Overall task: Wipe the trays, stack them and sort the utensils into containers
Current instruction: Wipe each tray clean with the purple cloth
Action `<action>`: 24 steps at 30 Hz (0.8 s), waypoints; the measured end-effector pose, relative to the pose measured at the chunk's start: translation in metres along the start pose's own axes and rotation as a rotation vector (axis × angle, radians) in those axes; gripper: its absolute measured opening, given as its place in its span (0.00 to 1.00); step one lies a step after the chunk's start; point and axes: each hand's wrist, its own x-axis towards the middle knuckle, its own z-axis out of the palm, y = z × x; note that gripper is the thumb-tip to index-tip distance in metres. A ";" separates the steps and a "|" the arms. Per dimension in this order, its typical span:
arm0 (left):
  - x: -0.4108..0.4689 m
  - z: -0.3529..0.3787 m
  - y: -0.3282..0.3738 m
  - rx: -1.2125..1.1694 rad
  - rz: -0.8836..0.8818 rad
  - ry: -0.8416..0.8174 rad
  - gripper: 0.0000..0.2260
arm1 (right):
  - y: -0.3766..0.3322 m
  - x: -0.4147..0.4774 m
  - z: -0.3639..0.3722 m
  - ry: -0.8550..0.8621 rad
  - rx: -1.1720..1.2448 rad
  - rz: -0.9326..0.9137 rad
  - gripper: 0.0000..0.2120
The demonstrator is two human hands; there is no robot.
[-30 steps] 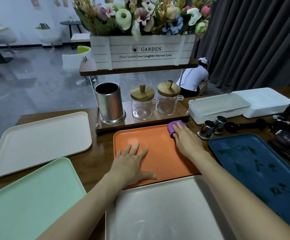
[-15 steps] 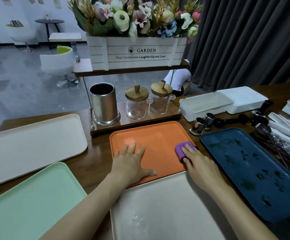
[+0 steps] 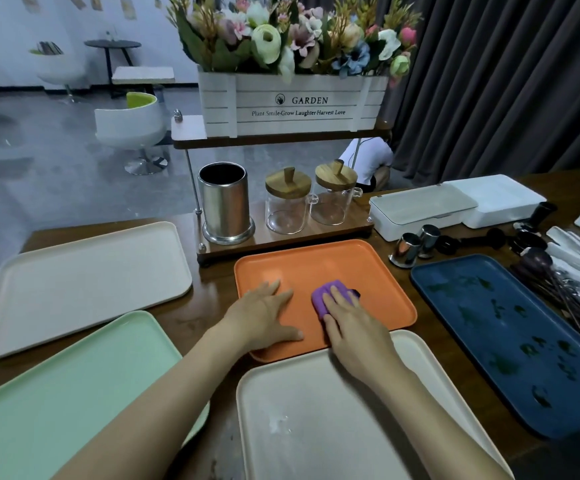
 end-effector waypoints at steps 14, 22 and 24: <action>-0.062 0.014 -0.048 -0.130 -0.084 0.018 0.54 | -0.036 -0.011 -0.002 -0.119 0.079 -0.265 0.24; -0.062 0.013 -0.054 -0.121 -0.170 0.004 0.49 | -0.082 0.025 0.007 -0.201 0.099 -0.385 0.24; -0.062 0.010 -0.053 -0.083 -0.186 -0.006 0.47 | -0.083 0.038 0.009 -0.190 0.072 -0.385 0.24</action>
